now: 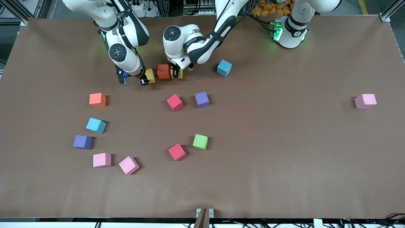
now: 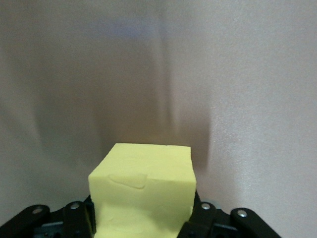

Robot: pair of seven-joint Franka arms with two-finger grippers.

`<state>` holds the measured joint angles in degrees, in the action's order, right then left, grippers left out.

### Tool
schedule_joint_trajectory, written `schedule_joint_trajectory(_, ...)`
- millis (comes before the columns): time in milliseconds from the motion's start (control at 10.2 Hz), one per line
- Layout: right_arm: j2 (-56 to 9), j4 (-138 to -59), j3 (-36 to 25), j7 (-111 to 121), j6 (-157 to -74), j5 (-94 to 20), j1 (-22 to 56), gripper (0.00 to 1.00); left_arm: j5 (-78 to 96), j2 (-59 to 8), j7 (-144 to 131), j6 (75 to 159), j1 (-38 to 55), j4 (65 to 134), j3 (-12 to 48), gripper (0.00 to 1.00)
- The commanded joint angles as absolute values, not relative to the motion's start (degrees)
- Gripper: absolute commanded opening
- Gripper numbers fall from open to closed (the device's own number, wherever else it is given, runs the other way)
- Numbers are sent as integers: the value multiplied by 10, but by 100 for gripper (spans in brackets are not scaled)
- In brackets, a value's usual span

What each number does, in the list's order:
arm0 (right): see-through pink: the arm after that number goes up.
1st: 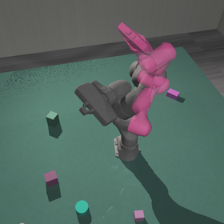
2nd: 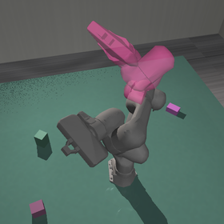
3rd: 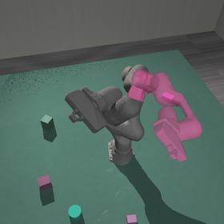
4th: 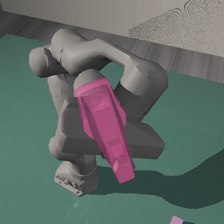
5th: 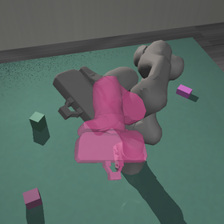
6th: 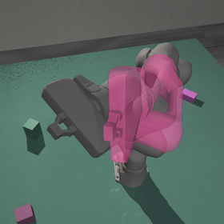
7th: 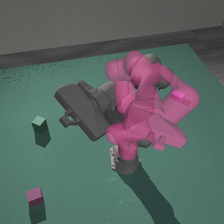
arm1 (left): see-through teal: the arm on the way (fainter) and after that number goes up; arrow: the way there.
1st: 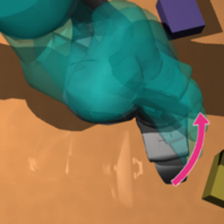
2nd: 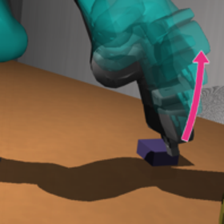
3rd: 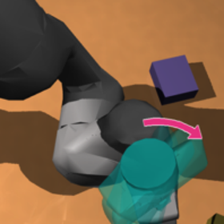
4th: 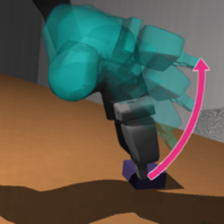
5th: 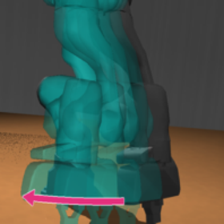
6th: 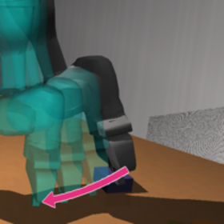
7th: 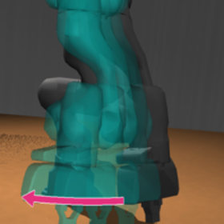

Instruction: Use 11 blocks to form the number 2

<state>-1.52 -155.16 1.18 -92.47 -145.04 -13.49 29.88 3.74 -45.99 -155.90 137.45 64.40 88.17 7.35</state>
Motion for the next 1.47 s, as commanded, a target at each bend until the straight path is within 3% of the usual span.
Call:
schedule_joint_trajectory(0, 7, -1558, 13, -873, -1463, -143, 272, 0, 39, -475, -1600, 1362, 658, 881, 72, 13)
schedule_joint_trajectory(1369, -4, -1513, 11, -763, -1462, -115, 229, 0, 38, -483, -1609, 1363, 658, 846, 68, 13)
